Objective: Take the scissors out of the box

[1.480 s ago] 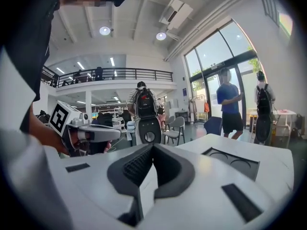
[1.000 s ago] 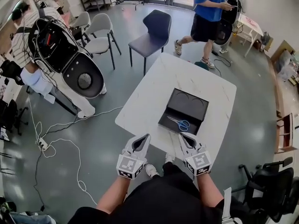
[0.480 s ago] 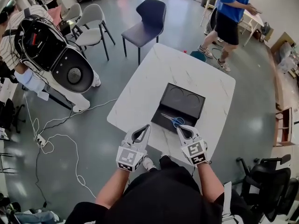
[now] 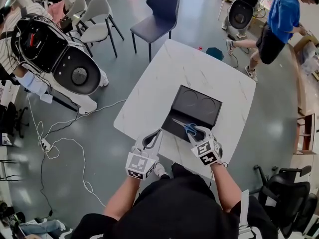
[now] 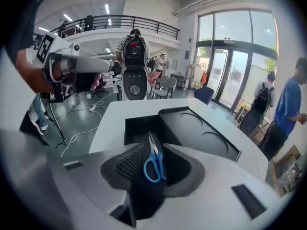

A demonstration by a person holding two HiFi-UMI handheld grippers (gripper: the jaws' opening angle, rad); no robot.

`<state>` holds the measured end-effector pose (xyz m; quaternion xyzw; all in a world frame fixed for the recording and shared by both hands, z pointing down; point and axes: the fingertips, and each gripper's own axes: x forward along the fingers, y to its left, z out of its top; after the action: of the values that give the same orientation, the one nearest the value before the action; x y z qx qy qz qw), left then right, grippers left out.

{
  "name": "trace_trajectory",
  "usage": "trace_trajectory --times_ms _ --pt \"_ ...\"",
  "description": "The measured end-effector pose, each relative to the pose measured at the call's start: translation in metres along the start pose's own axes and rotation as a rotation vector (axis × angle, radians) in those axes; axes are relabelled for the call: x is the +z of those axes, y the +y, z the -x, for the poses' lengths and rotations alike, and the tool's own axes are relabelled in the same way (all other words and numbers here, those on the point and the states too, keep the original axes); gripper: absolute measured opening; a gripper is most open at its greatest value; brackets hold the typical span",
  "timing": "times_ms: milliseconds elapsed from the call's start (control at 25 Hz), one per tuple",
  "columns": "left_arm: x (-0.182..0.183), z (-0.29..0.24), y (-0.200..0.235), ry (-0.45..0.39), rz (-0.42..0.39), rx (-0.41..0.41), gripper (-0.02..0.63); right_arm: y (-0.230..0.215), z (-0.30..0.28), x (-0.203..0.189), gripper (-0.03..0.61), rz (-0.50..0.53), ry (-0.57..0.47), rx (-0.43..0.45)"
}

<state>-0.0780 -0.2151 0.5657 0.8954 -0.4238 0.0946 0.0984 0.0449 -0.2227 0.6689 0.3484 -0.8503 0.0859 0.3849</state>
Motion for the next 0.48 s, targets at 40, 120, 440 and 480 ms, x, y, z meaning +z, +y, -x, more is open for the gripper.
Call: trace_trajectory --times_ms 40,120,440,480 --pt "-0.001 -0.001 0.001 0.002 0.002 0.002 0.005 0.001 -0.006 -0.004 0.111 0.008 0.025 0.012" --pt "-0.004 -0.003 0.005 0.005 0.008 0.008 0.005 0.002 -0.017 -0.014 0.110 0.034 0.083 0.032" --pt "-0.009 -0.005 0.021 0.016 0.020 0.037 0.005 0.000 -0.047 -0.041 0.112 0.112 0.271 0.072" --pt "-0.009 -0.005 0.022 0.018 0.023 0.039 0.005 -0.001 -0.049 -0.043 0.110 0.127 0.289 0.072"
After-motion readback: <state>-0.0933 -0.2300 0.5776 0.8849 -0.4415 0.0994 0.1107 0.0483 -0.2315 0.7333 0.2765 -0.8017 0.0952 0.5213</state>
